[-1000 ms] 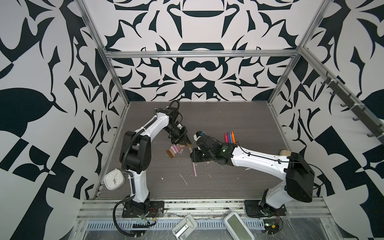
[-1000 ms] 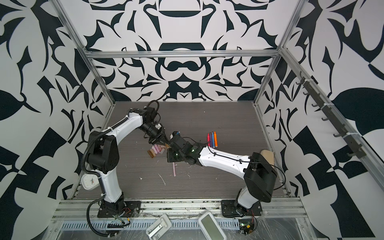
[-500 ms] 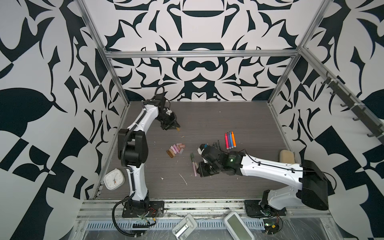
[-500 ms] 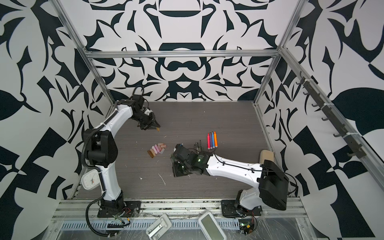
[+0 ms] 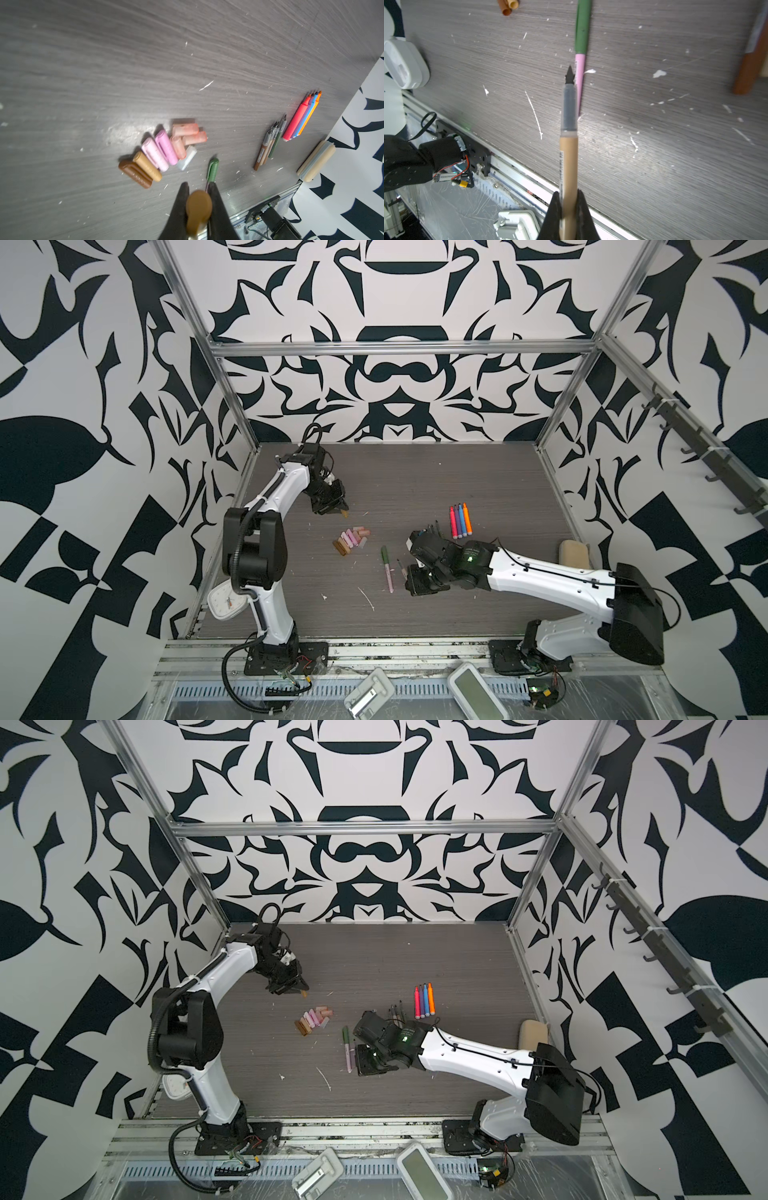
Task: Open the pen caps
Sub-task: 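Lower the gold cap onto the cap cluster and open the left gripper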
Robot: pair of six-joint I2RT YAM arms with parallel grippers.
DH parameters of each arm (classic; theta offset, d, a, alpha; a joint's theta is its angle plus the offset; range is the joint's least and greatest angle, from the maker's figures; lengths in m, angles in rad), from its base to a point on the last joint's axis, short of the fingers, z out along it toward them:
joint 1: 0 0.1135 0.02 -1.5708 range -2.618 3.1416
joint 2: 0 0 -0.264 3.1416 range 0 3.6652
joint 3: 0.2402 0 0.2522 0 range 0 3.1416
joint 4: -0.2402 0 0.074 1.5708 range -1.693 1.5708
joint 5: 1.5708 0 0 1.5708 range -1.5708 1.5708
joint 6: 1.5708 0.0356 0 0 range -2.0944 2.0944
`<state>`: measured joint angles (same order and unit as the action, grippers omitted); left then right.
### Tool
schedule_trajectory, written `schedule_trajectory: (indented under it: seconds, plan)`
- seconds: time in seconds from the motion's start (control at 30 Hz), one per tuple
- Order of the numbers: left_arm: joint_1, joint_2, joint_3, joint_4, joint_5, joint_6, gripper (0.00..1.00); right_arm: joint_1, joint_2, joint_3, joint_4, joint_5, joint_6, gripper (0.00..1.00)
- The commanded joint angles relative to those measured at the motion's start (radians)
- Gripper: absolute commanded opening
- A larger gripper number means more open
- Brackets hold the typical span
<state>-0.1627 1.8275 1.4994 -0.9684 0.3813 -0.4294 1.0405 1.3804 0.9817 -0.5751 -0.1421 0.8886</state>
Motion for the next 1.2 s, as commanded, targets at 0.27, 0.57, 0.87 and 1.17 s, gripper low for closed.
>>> schedule_trajectory:
  seconds: [0.27, 0.57, 0.87, 1.17]
  plan:
    - [0.011, -0.24, -0.331, 0.104, 0.013, -0.048, 0.0, -0.053, 0.055, 0.123, -0.09, 0.038, -0.069, 0.0]
    - [0.02, -0.265, -0.513, 0.149, -0.018, -0.037, 0.0, -0.054, 0.103, 0.174, -0.105, 0.021, -0.085, 0.0]
    - [0.02, -0.21, -0.561, 0.218, -0.048, -0.023, 0.0, -0.054, 0.108, 0.166, -0.101, 0.003, -0.083, 0.0]
    - [0.02, -0.141, -0.551, 0.235, -0.065, -0.016, 0.05, -0.053, 0.101, 0.163, -0.103, 0.002, -0.085, 0.0]
